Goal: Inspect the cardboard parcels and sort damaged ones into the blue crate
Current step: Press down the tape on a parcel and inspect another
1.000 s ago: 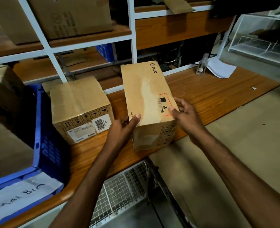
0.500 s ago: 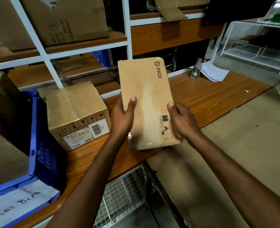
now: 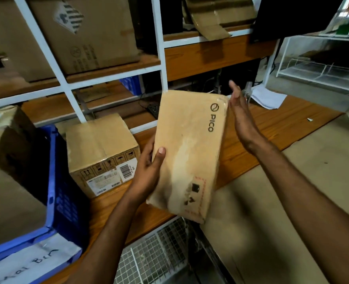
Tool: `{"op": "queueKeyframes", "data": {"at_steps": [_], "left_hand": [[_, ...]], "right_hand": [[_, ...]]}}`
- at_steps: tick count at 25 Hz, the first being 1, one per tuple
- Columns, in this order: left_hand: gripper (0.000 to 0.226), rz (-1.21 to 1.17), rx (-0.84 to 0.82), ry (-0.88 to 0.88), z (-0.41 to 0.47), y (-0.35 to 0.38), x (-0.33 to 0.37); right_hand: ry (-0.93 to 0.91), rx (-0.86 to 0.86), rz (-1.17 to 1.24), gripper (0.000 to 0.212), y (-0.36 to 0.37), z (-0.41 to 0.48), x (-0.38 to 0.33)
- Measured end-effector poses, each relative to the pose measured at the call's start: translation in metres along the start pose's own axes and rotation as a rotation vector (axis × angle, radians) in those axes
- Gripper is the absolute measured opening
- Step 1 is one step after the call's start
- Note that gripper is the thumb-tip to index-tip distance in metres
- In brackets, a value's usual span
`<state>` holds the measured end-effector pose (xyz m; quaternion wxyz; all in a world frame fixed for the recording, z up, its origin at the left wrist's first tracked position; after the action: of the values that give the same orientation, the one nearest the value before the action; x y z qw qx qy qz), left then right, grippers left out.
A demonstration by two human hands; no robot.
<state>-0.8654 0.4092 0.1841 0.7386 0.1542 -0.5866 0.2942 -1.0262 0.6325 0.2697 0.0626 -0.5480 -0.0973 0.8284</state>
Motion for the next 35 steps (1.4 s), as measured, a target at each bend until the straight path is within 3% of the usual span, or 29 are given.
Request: {"op": "queueKeyframes", "data": {"at_steps": [4,6,9,11,15,18,20,23,27,30,35], "left_hand": [[0.043,0.068,-0.030,-0.020,0.009,-0.004,-0.006],[0.039,0.081,0.097,-0.033,0.020,-0.007,-0.010],[0.055,0.012,0.232,-0.124,0.030,-0.007,-0.018],[0.066,-0.130,0.242,-0.148,0.017,0.006,-0.007],[0.057,-0.125,0.095,-0.008,0.001,0.044,0.016],[0.093,-0.082,0.127,-0.120,0.022,0.054,0.008],[0.097,-0.126,0.065,-0.125,0.021,0.070,0.013],[0.068,-0.251,-0.077,-0.027,0.001,0.103,0.031],[0.074,-0.215,-0.106,0.022,0.002,0.099,0.061],[0.057,-0.112,-0.055,0.058,0.033,0.078,0.095],[0.029,0.044,0.112,0.083,0.057,0.062,0.100]], "right_hand": [[-0.021,-0.067,-0.261,0.064,-0.014,0.016,0.007],[-0.111,0.016,-0.399,0.045,-0.031,0.005,0.003],[-0.183,0.122,-0.680,0.019,-0.057,-0.002,-0.010],[-0.106,0.033,-0.711,0.034,-0.062,0.002,-0.004],[0.052,-0.218,-0.392,0.096,-0.069,-0.005,0.017],[0.099,-0.139,-0.359,0.108,-0.090,-0.002,0.018],[0.061,-0.119,-0.293,0.094,-0.090,-0.007,0.016],[0.098,-0.249,-0.040,0.073,-0.055,-0.034,0.023],[-0.047,-0.003,-0.062,0.058,-0.055,-0.033,0.006],[-0.110,0.147,-0.172,0.044,-0.061,-0.015,-0.023],[-0.048,0.188,-0.185,0.032,-0.038,-0.001,-0.026]]}}
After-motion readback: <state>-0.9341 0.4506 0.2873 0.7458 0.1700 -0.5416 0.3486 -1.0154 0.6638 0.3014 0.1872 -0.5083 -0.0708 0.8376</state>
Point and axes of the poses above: each hand's wrist, its own z-axis towards the middle knuckle, its own y-axis out of the palm, x = y × z, the point moved 9 cm from there along z, towards the middle knuckle, and after that the axes turned 13 degrees about x, right-handed, at the moved point
